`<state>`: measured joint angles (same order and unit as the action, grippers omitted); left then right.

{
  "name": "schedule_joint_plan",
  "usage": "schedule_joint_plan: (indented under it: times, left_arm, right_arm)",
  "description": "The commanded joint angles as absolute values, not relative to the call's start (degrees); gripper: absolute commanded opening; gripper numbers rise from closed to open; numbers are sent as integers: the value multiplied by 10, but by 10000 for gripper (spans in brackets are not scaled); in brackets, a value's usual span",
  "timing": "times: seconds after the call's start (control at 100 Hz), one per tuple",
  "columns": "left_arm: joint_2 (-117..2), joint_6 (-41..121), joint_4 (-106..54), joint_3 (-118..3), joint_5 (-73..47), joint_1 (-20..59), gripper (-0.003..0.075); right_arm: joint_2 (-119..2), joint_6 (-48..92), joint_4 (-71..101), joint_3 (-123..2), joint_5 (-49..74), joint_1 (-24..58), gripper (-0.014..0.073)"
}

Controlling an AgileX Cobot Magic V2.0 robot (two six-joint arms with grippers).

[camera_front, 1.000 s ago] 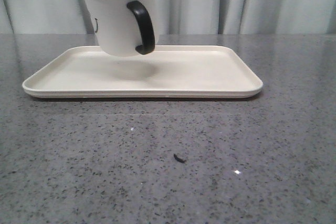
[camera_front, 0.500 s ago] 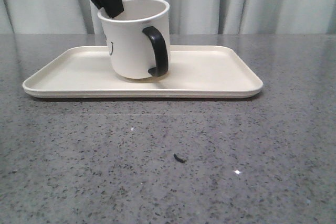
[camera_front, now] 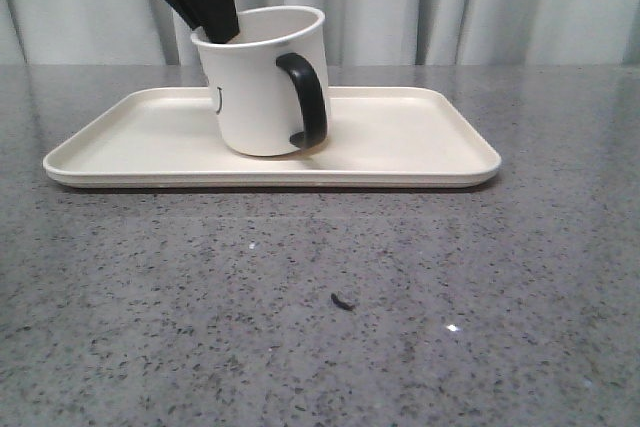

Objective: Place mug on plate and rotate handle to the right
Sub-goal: 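Lower the mug onto the tray and open the left gripper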

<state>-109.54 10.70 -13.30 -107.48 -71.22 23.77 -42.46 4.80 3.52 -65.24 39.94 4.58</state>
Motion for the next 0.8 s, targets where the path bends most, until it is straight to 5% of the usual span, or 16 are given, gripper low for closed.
schedule_joint_plan:
  times: [0.0, 0.41, 0.79]
  left_arm:
    - [-1070, 107, -150, -1091, -710, 244, -4]
    - [-1070, 107, -150, -1094, -721, 244, 286]
    - [-1059, 107, -146, -1202, -725, 244, 296]
  right_arm:
    - [-427, 53, 35, -671, 355, 47, 444]
    - [-427, 53, 35, -671, 356, 47, 444]
    - [-427, 53, 35, -671, 355, 47, 444]
